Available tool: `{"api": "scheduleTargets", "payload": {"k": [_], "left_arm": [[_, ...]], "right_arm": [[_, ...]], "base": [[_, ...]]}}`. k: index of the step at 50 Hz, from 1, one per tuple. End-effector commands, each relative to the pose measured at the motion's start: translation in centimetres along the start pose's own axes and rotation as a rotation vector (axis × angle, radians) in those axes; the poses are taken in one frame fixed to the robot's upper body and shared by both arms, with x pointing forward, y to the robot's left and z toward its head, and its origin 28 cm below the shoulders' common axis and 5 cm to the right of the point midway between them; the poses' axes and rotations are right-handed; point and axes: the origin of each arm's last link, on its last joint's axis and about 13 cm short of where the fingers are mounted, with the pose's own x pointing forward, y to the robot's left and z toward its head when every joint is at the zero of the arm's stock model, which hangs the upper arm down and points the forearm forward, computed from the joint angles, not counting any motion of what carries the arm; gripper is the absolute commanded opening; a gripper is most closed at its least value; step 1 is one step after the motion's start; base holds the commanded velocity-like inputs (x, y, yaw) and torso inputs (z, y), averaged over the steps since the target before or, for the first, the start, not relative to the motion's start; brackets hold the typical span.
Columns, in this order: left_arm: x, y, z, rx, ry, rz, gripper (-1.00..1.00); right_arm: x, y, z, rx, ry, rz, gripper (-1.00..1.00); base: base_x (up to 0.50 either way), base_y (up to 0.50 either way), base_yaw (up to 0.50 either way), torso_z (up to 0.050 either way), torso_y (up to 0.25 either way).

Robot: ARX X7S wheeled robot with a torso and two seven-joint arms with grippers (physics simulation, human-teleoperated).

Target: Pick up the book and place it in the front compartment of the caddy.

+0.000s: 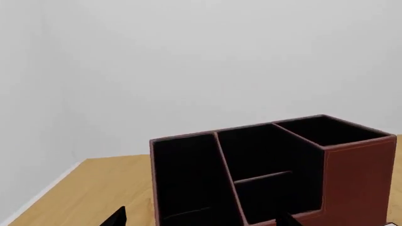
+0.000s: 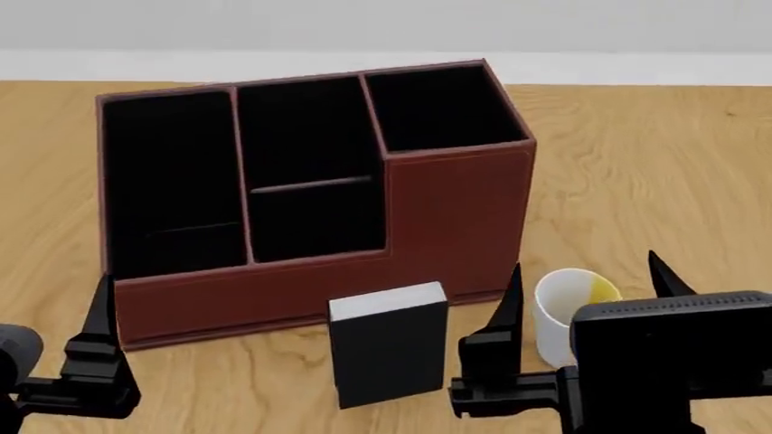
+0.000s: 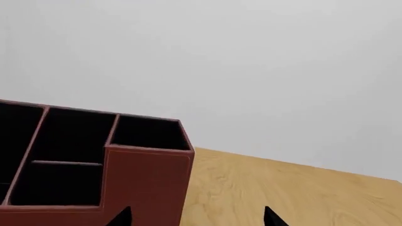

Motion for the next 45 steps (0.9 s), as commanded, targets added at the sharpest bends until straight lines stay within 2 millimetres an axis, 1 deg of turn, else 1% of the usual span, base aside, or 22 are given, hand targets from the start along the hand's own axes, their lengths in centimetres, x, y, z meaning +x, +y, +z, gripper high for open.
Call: {"api": "scheduleTargets", "payload": {"k": [1,34,45], "left_arm": [[-0.14,0.04,0.05,0.001,0.0,0.001,1.0],[-0.24,0.04,0.0,-0.001,0.001,0.002,1.0],[-0.19,0.03,-0.04,0.0,0.004,-0.002,1.0]], "right_arm": [[-0.09,0.01,-0.17,0.0,0.001,0.0,1.0],[-0.17,0.15,-0.24,-0.006,-0.003,0.005,1.0],[-0.15,0.23,-0.36,-0.007,-0.008,0.01,1.0]], "base": [[0.5,0.0,0.0,0.0,0.0],[0.5,0.0,0.0,0.0,0.002],[-0.01,0.0,0.0,0.0,0.001]]}}
